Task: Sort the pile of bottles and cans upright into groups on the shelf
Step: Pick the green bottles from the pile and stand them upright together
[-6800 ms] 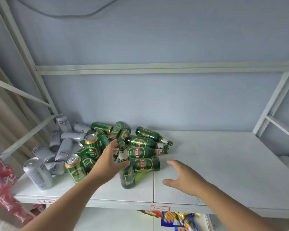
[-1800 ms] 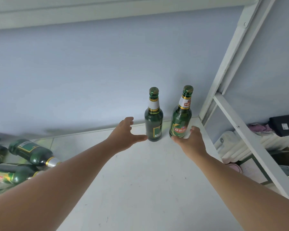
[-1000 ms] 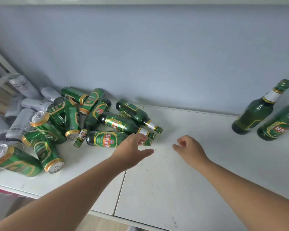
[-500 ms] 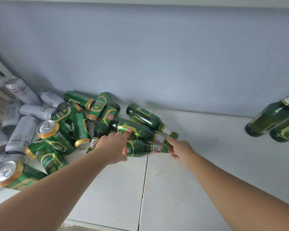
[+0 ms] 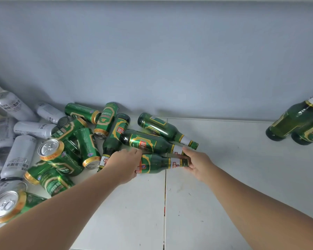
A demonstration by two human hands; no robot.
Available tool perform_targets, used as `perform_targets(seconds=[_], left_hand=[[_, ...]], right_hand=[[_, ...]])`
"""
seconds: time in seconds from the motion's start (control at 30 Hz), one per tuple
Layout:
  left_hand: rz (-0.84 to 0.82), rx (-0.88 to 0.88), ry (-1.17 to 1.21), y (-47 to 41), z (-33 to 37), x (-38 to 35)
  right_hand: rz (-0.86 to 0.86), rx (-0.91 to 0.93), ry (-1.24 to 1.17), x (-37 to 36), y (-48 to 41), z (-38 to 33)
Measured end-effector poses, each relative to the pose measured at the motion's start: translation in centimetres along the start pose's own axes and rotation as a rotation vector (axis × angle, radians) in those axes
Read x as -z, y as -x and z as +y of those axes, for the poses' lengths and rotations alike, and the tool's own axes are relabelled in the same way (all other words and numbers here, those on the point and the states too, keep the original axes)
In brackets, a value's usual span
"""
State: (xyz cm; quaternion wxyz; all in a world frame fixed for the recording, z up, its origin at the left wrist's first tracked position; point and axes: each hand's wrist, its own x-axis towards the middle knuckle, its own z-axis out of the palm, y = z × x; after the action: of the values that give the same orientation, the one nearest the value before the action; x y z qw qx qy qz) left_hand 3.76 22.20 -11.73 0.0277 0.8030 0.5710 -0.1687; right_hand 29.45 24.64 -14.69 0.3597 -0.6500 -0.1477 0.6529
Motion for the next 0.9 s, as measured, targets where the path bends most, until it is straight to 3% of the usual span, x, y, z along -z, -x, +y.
perform_targets(seconds=[0.2,0.47,0.73,0.9], left_hand=[[0.059,-0.042,0.092,1.6,-0.8,-0.7],[0.203,-0.017,0.297,4.0,-1.2,-0.5],[0.310,0.088,0.519,5.1,1.6,1.4],[0.354,0.135,0.655,5.4,3.4,2.0]], right_hand=[[-0.109,0.196,0.128,0.7,0.5,-0.6],[-0.056,0.558,0.355,-0.2,3.7,-3.9],[-0.113,0.932,0.889,-1.1,8.2,-10.7],[-0.127,1.021,1.070,0.5,10.3,-12.6]])
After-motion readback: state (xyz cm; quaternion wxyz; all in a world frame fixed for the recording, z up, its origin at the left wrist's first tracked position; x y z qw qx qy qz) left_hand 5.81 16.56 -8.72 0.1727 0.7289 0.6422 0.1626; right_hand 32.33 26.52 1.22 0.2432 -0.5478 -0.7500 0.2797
